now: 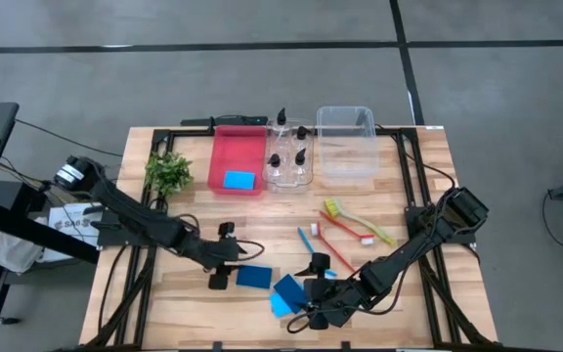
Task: Pick & Place Kitchen Sink Supplies
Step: Put the blue sponge into the pink bin
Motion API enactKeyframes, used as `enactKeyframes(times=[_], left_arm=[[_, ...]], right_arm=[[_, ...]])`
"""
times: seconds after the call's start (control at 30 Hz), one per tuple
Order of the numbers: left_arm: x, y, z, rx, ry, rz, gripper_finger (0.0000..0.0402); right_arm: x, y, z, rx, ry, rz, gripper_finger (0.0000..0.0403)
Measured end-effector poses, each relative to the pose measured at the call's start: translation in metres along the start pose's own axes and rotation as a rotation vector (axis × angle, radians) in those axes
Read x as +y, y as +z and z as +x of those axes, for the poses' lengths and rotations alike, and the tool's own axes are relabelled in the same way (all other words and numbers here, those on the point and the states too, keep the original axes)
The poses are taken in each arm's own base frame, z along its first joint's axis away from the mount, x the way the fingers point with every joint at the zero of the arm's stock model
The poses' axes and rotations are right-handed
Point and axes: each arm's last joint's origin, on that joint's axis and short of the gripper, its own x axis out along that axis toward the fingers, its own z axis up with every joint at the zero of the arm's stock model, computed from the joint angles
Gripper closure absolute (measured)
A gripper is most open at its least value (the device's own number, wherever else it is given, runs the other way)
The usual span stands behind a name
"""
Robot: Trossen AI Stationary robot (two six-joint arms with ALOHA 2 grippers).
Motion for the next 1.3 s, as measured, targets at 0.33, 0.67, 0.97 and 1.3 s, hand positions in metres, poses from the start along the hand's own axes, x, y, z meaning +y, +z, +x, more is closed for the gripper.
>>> enactKeyframes(times=[0.33, 0.67, 0.97, 1.3], left_arm=[[-0.002, -0.02, 0.044, 0.118, -0.061, -0.026, 0.0215], [0.004, -0.03, 0.061, 0.195, -0.118, -0.107, 0.0237], [0.003, -0.03, 0.06, 0.195, -0.141, -0.079, 0.0356], [0.001, -0.025, 0.052, 0.158, -0.137, -0.034, 0.0377]], right_arm=[[0.0, 0.0, 0.0, 0.0, -0.001, 0.0, 0.0065], [0.0, 0.0, 0.0, -0.002, -0.002, 0.001, 0.0065], [0.0, 0.0, 0.0, -0.003, -0.002, 0.001, 0.0065], [0.0, 0.0, 0.0, -0.003, -0.002, 0.001, 0.0065]])
